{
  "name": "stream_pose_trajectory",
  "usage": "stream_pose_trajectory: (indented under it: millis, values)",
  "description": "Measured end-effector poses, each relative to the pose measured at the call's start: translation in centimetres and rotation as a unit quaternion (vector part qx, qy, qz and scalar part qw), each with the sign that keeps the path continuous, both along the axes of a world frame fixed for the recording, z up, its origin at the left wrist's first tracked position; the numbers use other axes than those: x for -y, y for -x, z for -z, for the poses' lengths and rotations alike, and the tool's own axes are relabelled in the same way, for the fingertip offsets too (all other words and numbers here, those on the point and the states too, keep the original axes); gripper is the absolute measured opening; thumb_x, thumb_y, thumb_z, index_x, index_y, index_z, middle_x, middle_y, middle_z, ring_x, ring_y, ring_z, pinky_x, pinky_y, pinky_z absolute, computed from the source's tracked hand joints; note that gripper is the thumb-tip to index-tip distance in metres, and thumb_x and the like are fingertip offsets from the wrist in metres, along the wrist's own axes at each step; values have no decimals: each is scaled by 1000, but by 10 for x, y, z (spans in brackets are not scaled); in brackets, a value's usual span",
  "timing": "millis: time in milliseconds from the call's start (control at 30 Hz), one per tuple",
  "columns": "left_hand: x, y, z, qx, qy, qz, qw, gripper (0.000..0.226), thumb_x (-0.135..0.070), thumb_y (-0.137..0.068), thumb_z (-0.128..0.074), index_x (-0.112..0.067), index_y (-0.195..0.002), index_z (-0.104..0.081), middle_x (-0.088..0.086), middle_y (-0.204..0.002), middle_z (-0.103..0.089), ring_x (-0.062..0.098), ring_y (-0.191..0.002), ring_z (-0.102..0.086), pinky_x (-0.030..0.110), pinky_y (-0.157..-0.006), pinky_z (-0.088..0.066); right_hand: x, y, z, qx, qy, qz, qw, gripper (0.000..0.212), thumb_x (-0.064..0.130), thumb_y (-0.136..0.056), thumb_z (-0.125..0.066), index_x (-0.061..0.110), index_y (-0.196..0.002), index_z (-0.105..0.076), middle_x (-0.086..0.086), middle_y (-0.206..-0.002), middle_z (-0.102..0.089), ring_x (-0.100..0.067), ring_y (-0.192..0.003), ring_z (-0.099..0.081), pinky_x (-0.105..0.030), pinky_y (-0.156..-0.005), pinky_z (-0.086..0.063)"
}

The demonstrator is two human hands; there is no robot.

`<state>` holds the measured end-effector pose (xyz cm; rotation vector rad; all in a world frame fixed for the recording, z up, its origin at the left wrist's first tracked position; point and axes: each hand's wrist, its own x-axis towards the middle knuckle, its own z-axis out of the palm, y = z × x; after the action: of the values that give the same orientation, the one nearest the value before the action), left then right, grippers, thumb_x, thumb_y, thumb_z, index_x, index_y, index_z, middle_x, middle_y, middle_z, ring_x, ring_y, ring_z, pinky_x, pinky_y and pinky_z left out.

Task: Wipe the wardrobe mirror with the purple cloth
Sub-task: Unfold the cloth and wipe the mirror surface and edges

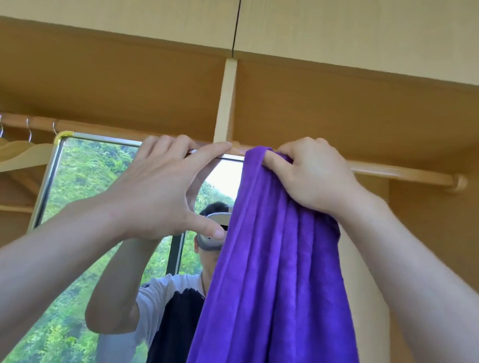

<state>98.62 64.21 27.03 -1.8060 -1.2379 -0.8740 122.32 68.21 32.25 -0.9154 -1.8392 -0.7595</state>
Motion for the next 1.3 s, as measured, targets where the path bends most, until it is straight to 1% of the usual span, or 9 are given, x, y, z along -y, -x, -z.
stream_pose_trajectory:
  millis: [167,267,333,467,533,667,967,1167,1300]
  values:
    - [1,-2,0,-6,-4,-6,1000,124,-95,-54,-64,-56,-155,-3,-13,-115,-30,7,-101,-13,30,-101,-22,-7,1,33,-182,-62,-163,968,38,16,-98,-51,14,-61,-41,3,-54,-40,-16,-55,-34,-37,-56,-24]
    - [0,-2,0,-3,-3,-10,1000,122,-96,-54,-63,-57,-154,-4,-13,-114,-28,7,-101,-11,30,-100,-20,-9,-1,54,-258,-50,-226,938,20,4,-95,-49,10,-86,-66,2,-71,-58,-15,-69,-47,-31,-63,-34]
    - [-1,-3,1,-4,-3,-12,1000,122,-97,-54,-62,-56,-154,-5,-12,-111,-26,9,-100,-12,30,-97,-20,-9,1,69,-269,-48,-239,932,23,1,-95,-48,16,-98,-64,3,-86,-62,-12,-80,-51,-22,-70,-38]
    - [-1,-5,0,-10,1,-18,1000,122,-97,-55,-62,-55,-155,-5,-11,-108,-24,11,-100,-13,32,-99,-21,-8,-4,75,-230,-32,-188,954,18,6,-97,-44,24,-96,-51,2,-97,-55,-8,-85,-48,-24,-73,-36]
    - [-1,-5,-1,-12,5,-22,1000,122,-97,-55,-62,-55,-155,-5,-11,-113,-26,14,-105,-19,34,-103,-21,-6,-6,64,-168,-47,-74,982,7,17,-98,-44,20,-94,-48,-1,-98,-52,-19,-88,-48,-36,-76,-38]
    - [0,-6,-1,-17,3,-29,999,127,-95,-54,-64,-49,-158,-6,-8,-132,-40,21,-122,-32,38,-110,-24,6,21,37,17,-119,114,986,21,32,-101,-32,21,-94,-49,-8,-103,-59,-34,-99,-55,-44,-83,-36]
    - [0,-12,-2,15,-5,-11,1000,125,-67,-58,-60,-30,-161,1,-4,-129,-45,26,-125,-38,40,-111,-25,7,53,13,105,-90,88,986,33,42,-101,-32,20,-80,-46,-12,-96,-69,-39,-87,-64,-36,-66,-30]
    - [1,-1,0,20,-20,10,1000,127,-78,-50,-45,-28,-162,-12,-12,-106,-32,17,-116,-36,32,-108,-24,2,37,0,145,-69,66,985,37,40,-104,-30,19,-89,-57,-12,-96,-67,-39,-83,-58,-37,-65,-31]
    - [-1,2,0,14,-7,-3,1000,139,-93,-48,-55,-30,-162,-8,-10,-132,-45,18,-129,-35,33,-113,-23,0,15,14,108,-119,45,986,27,37,-96,-27,30,-95,-52,-15,-92,-69,-43,-83,-63,-37,-61,-29]
